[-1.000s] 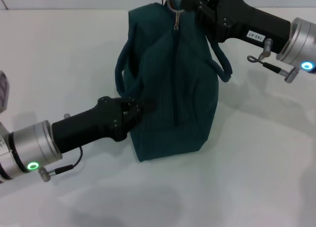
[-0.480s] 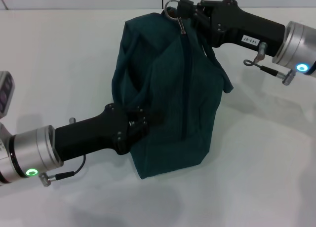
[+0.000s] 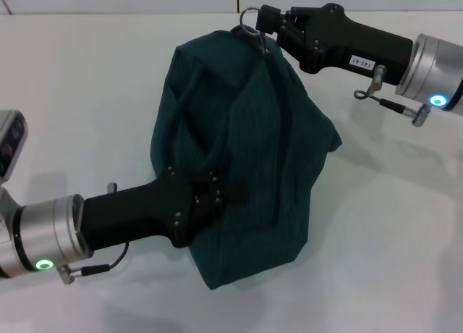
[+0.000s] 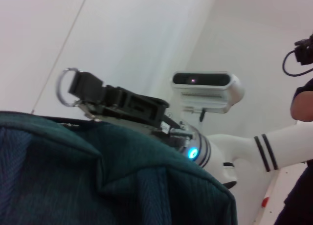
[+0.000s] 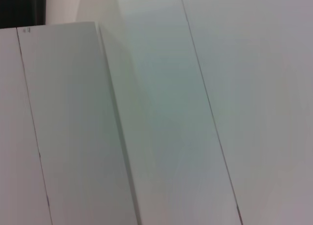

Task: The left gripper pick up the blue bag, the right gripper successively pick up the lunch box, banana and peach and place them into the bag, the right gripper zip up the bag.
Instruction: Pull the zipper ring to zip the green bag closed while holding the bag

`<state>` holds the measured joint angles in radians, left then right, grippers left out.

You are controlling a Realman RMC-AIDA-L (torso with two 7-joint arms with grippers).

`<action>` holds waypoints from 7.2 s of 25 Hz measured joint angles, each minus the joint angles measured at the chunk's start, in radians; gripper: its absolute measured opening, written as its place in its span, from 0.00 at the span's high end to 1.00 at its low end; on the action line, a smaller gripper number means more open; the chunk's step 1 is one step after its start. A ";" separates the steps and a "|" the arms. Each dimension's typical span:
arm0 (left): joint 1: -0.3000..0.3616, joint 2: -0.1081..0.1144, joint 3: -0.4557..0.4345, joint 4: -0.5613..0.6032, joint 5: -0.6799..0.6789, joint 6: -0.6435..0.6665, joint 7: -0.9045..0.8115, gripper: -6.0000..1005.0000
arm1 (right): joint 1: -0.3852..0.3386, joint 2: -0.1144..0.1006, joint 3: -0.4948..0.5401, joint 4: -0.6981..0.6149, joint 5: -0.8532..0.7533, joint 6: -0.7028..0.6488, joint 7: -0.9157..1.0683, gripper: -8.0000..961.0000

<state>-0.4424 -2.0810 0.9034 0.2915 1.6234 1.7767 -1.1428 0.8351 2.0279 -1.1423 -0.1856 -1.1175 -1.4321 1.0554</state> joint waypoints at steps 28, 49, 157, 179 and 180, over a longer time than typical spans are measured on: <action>0.081 0.016 -0.162 0.000 0.018 -0.050 -0.011 0.94 | -0.059 0.000 -0.012 -0.049 0.046 -0.034 0.010 0.99; 0.064 0.011 -0.265 0.003 0.007 -0.233 -0.030 0.94 | -0.113 0.000 -0.013 -0.038 0.086 -0.101 0.085 0.99; -0.069 -0.008 0.755 1.592 0.895 -0.376 -1.641 0.88 | -0.114 -0.002 -0.039 -0.046 0.179 0.042 0.114 0.99; 0.001 -0.011 0.681 1.654 0.749 -0.434 -1.532 0.95 | -0.176 0.000 -0.056 -0.036 0.208 0.315 0.153 0.99; 0.002 -0.011 0.681 1.654 0.748 -0.438 -1.531 0.95 | -0.178 0.000 -0.060 -0.036 0.208 0.318 0.153 0.99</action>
<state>-0.4403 -2.0915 1.5844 1.9453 2.3718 1.3388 -2.6742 0.6576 2.0279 -1.2021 -0.2215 -0.9098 -1.1145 1.2089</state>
